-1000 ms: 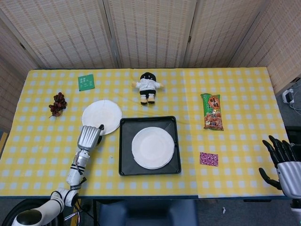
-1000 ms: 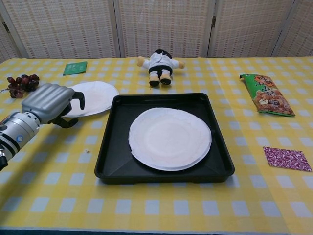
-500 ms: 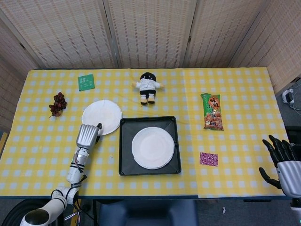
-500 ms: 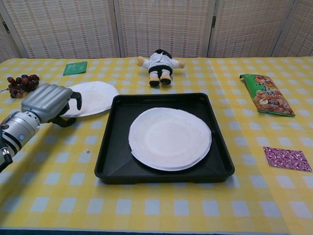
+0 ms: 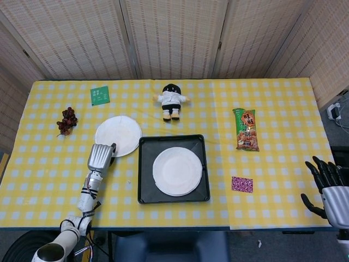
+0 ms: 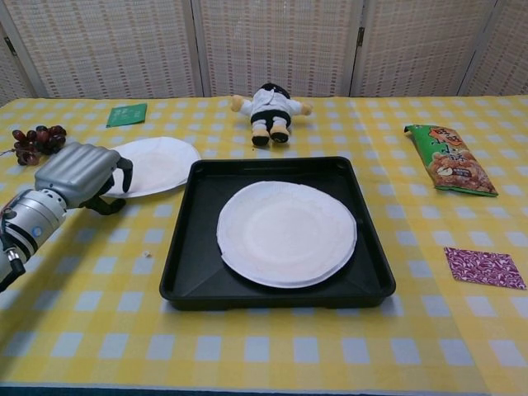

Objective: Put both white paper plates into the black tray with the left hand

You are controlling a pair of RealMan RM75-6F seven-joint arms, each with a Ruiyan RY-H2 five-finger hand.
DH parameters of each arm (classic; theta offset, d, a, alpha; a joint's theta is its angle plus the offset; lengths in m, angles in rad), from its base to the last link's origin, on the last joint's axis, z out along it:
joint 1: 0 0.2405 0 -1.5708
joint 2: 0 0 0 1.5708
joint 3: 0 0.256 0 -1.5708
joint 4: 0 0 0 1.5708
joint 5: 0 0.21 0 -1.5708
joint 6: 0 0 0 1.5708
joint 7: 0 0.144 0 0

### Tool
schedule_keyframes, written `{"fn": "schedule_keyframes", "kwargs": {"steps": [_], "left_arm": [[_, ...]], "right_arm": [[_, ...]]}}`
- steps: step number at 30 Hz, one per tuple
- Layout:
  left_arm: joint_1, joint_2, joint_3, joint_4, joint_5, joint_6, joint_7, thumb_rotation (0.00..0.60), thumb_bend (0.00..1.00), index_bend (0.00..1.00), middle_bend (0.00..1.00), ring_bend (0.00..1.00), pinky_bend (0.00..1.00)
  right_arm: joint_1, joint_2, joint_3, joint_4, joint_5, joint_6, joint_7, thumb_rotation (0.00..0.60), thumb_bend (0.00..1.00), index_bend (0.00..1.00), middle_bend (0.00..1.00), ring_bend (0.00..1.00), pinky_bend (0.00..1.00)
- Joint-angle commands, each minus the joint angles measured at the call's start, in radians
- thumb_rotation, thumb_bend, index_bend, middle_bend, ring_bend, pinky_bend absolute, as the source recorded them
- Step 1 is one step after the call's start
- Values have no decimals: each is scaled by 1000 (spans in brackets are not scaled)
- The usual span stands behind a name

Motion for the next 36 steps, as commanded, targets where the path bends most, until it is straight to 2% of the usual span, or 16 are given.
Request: {"fn": "schedule_keyframes", "kwargs": {"steps": [1,13,24,30,36], "left_arm": [[-2,-8,1,13,-1,8,-15,600,407,611,1000,1000,1000],[-14,-26,12,51,9,37,-80,600,441,629,1000,1000,1000],[-3,-20,17,49,15,109,-127,600,453,634,1000,1000,1000],[16,18,9,12,18,247,-140,600,463,635,1000,1000,1000],[30,64,3,-47,21,334,-117,600,463,635,1000,1000,1000]], "right_arm": [[1,-1,0,0,1,-3,-2,600,367,0,0,0,0],[1,-1,-2,-2,2,-7,-11,600,367,0,0,0,0],[3,-1,-4,-2,-2,-9,-12,600,366,0,0,0,0],[0,-5,-16,-8,-28,-1,-24,600,367,0,0,0,0],[-6,-9,-28,-15,-57,16,-36,600,367,0,0,0,0]]}}
